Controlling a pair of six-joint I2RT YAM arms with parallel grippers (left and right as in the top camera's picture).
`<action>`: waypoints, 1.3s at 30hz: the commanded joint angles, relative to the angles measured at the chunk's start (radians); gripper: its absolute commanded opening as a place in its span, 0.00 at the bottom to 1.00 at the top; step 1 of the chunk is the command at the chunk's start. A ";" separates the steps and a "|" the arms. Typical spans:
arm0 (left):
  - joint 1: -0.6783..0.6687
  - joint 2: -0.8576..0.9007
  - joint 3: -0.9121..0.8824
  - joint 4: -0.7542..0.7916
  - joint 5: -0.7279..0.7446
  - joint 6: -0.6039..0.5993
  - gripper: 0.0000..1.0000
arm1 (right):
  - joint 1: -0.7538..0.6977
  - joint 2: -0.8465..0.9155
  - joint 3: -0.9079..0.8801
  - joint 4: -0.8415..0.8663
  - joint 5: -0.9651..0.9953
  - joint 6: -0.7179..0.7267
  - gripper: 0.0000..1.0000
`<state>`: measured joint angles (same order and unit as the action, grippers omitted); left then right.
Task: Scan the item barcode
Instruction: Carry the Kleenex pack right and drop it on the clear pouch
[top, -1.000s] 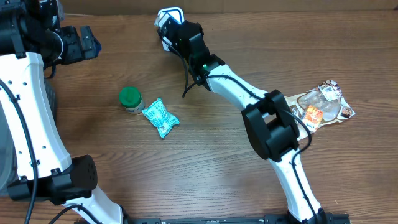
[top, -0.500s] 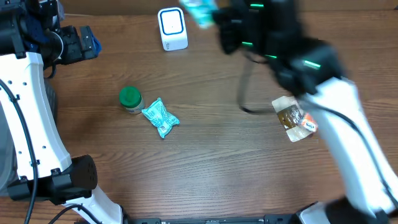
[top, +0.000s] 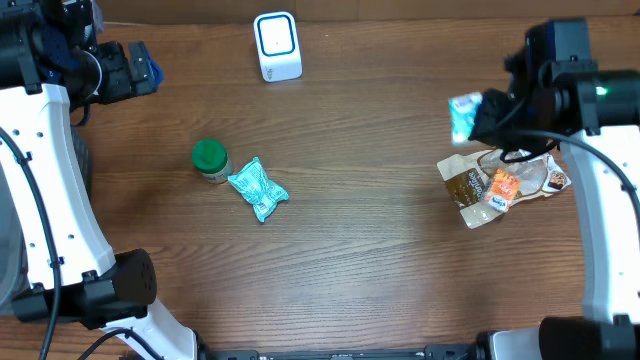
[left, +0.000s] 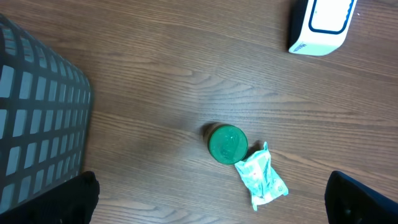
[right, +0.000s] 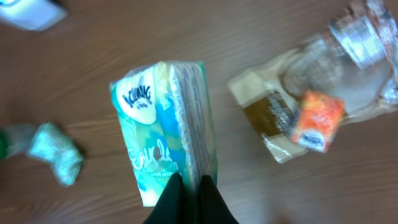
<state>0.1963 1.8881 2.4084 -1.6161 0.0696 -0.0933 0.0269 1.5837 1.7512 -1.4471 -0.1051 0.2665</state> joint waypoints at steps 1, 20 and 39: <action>-0.007 -0.003 0.001 0.001 -0.006 0.019 0.99 | -0.079 0.013 -0.152 0.054 0.017 0.067 0.04; -0.007 -0.003 0.001 0.000 -0.006 0.019 1.00 | -0.381 0.061 -0.523 0.368 -0.057 0.077 0.04; -0.007 -0.003 0.001 0.001 -0.006 0.019 1.00 | -0.374 0.092 -0.330 0.232 -0.100 -0.010 0.68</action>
<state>0.1963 1.8881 2.4084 -1.6165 0.0696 -0.0929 -0.3519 1.6787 1.3022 -1.1797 -0.1875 0.2817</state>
